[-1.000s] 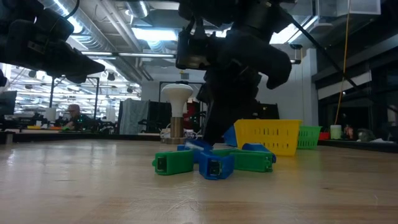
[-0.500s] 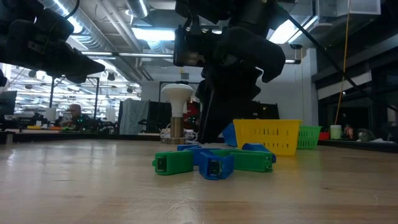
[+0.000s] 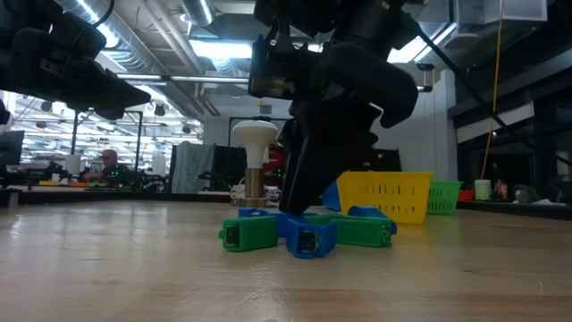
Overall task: Pick and place Stapler, Stapler remover, tape
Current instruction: Put the blue stapler into the yellow bin
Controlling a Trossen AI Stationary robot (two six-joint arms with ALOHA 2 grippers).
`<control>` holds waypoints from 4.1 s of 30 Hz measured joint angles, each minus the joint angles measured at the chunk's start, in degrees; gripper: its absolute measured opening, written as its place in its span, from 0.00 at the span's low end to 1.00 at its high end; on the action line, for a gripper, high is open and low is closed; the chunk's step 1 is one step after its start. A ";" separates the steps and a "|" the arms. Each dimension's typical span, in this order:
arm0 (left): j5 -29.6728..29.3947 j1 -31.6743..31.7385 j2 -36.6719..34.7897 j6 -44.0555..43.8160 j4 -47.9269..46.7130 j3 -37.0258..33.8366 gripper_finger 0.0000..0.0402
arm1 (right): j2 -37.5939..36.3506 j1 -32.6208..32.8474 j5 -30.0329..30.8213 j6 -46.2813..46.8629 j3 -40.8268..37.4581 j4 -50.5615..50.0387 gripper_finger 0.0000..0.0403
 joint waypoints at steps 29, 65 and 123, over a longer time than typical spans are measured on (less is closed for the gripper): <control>0.00 0.02 0.00 0.00 0.02 0.00 0.00 | 3.04 -0.07 1.55 0.17 0.28 0.35 0.24; 0.00 0.02 0.01 0.00 0.00 0.00 0.00 | 3.28 -0.47 1.17 -7.07 24.64 -34.87 0.15; 0.00 0.02 0.00 0.00 0.02 0.00 0.00 | -14.74 -8.16 8.62 6.66 -6.31 -20.91 0.16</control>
